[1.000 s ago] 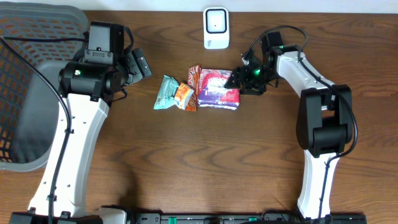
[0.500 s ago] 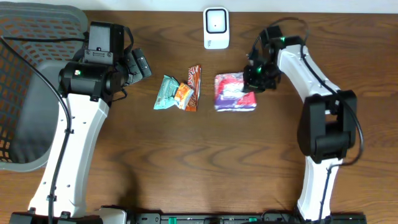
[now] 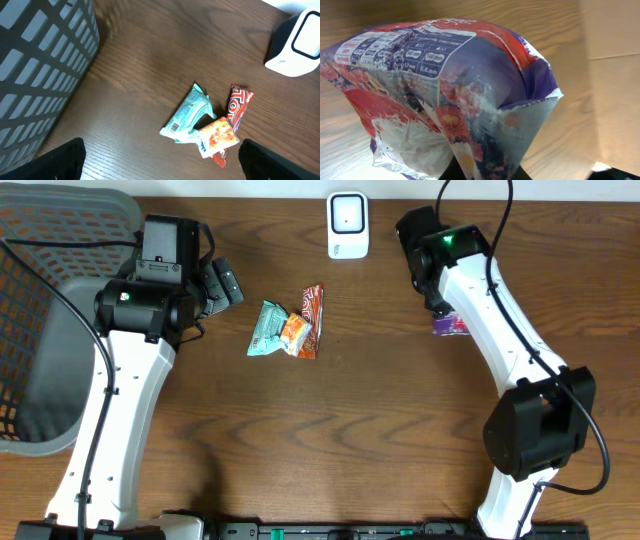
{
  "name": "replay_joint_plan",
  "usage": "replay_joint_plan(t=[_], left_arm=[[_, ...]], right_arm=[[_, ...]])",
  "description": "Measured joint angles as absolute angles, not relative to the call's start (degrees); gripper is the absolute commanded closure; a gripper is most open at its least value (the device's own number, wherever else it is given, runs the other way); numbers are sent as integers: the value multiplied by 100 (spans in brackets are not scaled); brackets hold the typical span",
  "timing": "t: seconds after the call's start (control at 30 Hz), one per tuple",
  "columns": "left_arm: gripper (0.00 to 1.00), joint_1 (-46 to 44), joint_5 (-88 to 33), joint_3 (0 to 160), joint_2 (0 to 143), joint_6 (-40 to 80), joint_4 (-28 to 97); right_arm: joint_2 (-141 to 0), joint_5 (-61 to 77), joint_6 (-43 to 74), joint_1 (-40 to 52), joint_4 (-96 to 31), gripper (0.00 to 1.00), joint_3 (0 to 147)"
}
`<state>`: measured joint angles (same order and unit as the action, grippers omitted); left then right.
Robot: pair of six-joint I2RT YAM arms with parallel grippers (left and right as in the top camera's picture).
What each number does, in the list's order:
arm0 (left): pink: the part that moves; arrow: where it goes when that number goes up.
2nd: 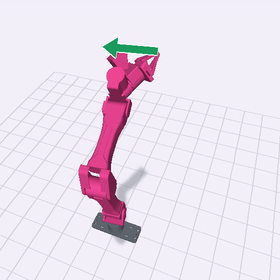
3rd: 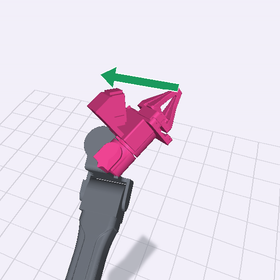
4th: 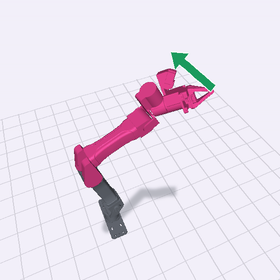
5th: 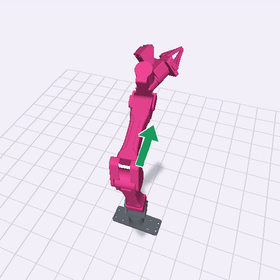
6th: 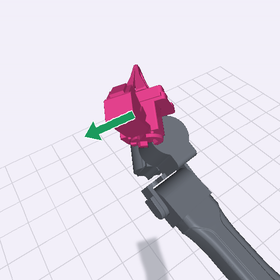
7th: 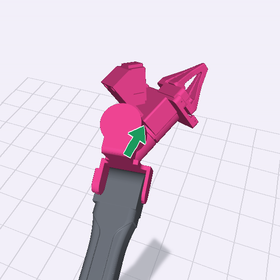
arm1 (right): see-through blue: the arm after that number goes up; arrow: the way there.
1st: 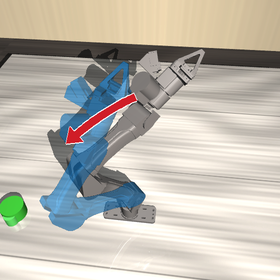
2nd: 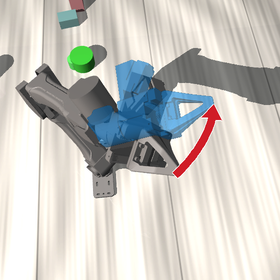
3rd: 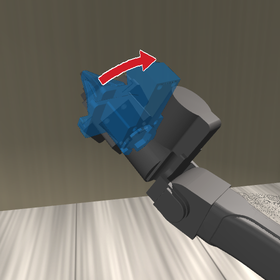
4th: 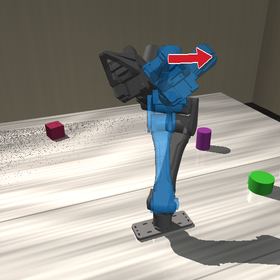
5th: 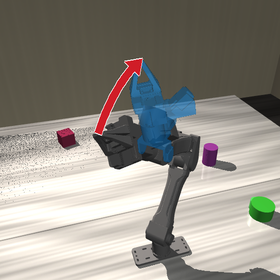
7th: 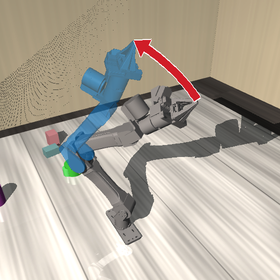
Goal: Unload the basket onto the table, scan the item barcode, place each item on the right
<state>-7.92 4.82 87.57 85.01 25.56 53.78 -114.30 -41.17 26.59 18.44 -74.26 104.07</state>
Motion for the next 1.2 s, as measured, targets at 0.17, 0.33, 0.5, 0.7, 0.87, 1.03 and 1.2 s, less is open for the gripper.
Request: replay_joint_plan(t=[0.17, 0.33, 0.5, 0.7, 0.87, 1.03, 1.2], left_arm=[[2, -792, 482, 8757, 8501, 2556, 5378], [2, -792, 482, 8757, 8501, 2554, 5380], [2, -792, 482, 8757, 8501, 2554, 5378], [2, -792, 482, 8757, 8501, 2554, 5378], [2, -792, 480, 8757, 8501, 2554, 5380], [2, -792, 480, 8757, 8501, 2554, 5380], [2, -792, 482, 8757, 8501, 2554, 5378]], right_arm=[[-11465, -4709, 2816, 1844, -7255, 99, 10130], [-11487, -4910, 2869, 1846, -6632, 96, 9470], [-11590, -4554, 2902, 1975, -6134, 78, 8901], [-11611, -3520, 2620, 2589, -5911, 28, 9107], [-11625, -2403, 2222, 3046, -6235, 12, 10057], [-11625, -1678, 1839, 2851, -6755, 7, 11144], [-11622, -845, 1133, 1876, -7275, 5, 11520]])
